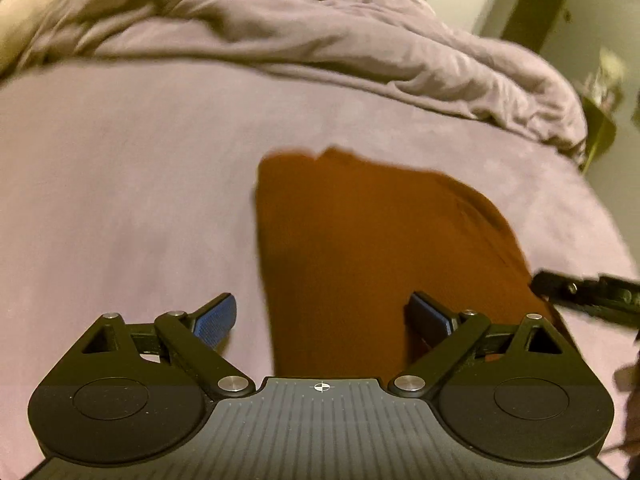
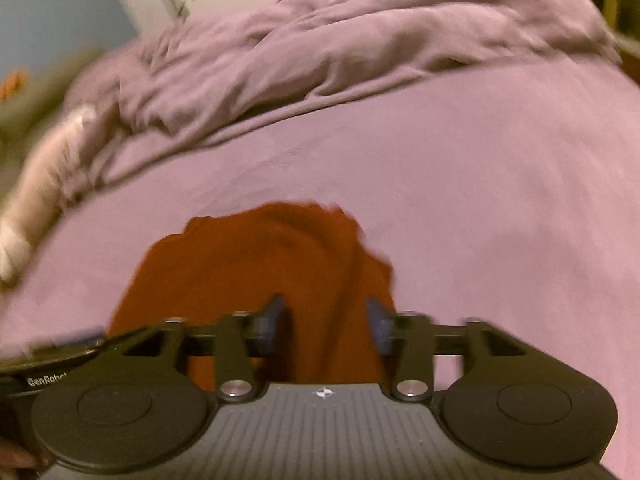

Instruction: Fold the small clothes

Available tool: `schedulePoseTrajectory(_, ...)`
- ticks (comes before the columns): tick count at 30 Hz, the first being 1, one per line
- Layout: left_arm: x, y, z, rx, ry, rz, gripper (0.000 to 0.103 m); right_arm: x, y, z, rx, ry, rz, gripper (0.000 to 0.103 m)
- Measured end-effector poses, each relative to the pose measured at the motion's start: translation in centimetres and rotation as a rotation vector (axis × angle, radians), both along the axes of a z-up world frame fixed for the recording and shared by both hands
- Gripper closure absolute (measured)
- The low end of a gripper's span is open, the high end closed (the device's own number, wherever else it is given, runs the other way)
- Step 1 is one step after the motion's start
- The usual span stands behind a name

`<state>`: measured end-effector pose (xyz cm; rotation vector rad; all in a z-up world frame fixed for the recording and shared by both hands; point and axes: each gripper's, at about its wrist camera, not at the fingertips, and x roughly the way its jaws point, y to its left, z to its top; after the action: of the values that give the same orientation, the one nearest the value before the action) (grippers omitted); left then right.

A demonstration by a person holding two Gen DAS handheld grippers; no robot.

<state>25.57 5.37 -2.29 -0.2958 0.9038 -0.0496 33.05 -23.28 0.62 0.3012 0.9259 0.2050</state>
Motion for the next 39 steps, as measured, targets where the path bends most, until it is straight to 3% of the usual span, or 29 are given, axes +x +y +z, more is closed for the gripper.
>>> schedulePoseTrajectory(3, -5.0, 0.3, -0.2, -0.098, 0.014, 0.026, 0.006, -5.8, -3.1, -0.3, 0.142, 0.028, -0.073, 0.048)
schedulePoseTrajectory(6, -7.6, -0.2, -0.5, -0.115, 0.055, 0.014, 0.006, -9.0, -4.9, -1.0, 0.257, 0.073, -0.13, 0.048)
schedulePoseTrajectory(13, -7.0, -2.8, -1.3, 0.069, 0.049, -0.013, 0.011, -9.4, -4.5, -1.6, 0.433, 0.116, -0.178, 0.051)
schedulePoseTrajectory(16, -6.3, -2.8, -1.5, 0.084, 0.058, 0.011, 0.011, -8.6, -4.0, -2.5, 0.485, 0.154, -0.213, 0.066)
schedulePoseTrajectory(22, -6.3, -3.5, -1.7, 0.118, 0.057, 0.006, 0.011, -6.8, -2.9, -3.8, 0.477, 0.185, -0.228, 0.075)
schedulePoseTrajectory(24, -6.4, -3.3, -1.8, 0.119, 0.052, 0.008, 0.012, -6.5, -2.7, -3.9, 0.469, 0.186, -0.227, 0.083)
schedulePoseTrajectory(27, -6.6, -2.6, -1.7, 0.095, 0.045, 0.033, 0.019, -7.1, -2.3, -2.2, 0.403, 0.091, -0.198, 0.087)
schedulePoseTrajectory(30, -6.8, -1.7, -1.7, 0.06, 0.042, 0.054, 0.022, -8.1, -2.7, -0.7, 0.4, -0.022, -0.179, 0.088)
schedulePoseTrajectory(35, -7.3, -1.1, -1.6, 0.045, 0.042, 0.035, 0.022, -8.0, -3.5, -3.2, 0.23, 0.034, -0.191, 0.086)
schedulePoseTrajectory(39, -7.8, -0.4, -0.8, 0.022, 0.05, 0.045, 0.022, -8.9, -3.7, -1.6, 0.174, 0.002, -0.183, 0.077)
